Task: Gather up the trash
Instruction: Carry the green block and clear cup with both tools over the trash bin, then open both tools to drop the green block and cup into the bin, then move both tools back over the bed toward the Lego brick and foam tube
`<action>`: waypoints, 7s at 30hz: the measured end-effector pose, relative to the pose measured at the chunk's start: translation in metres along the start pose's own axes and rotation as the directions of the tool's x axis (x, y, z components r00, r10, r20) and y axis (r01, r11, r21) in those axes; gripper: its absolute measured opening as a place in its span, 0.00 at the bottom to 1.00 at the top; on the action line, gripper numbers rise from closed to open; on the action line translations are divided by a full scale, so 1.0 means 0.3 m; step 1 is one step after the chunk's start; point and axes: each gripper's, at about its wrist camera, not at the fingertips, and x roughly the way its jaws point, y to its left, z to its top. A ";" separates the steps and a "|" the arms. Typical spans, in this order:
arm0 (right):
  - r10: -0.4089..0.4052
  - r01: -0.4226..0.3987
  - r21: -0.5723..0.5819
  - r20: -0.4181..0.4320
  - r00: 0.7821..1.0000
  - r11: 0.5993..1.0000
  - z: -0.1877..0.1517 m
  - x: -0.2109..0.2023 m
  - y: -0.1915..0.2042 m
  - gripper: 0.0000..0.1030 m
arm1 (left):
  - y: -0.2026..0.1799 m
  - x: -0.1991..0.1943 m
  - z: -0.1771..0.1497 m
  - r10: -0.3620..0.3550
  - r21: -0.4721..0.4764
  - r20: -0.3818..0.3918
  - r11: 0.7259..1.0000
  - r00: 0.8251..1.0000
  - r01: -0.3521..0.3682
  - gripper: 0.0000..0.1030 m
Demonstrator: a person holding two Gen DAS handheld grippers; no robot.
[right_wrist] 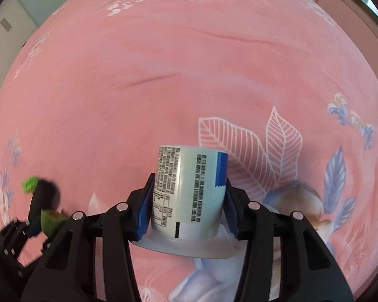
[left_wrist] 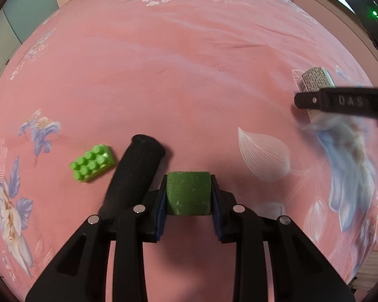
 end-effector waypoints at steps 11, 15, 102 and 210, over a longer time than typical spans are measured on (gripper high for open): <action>0.040 -0.028 -0.182 0.065 0.997 0.983 -0.204 -0.309 0.137 0.47 | 0.025 -0.327 -0.120 0.014 0.029 0.097 0.999 0.995 -0.017 0.31; 0.061 -0.033 -0.254 0.106 0.992 0.967 -0.332 -0.479 0.199 0.47 | 0.057 -0.461 -0.171 0.025 0.033 0.141 0.999 0.990 -0.029 0.31; 0.122 -0.205 -0.445 -0.206 0.971 0.872 -1.609 -0.258 0.503 0.47 | 0.006 -0.278 -1.312 -0.064 0.159 -0.160 0.983 0.985 0.090 0.31; 0.045 -0.159 -0.324 -0.334 0.941 0.933 -1.848 0.208 0.457 0.66 | 0.102 0.115 -1.535 -0.124 0.019 -0.329 0.990 0.936 0.138 0.68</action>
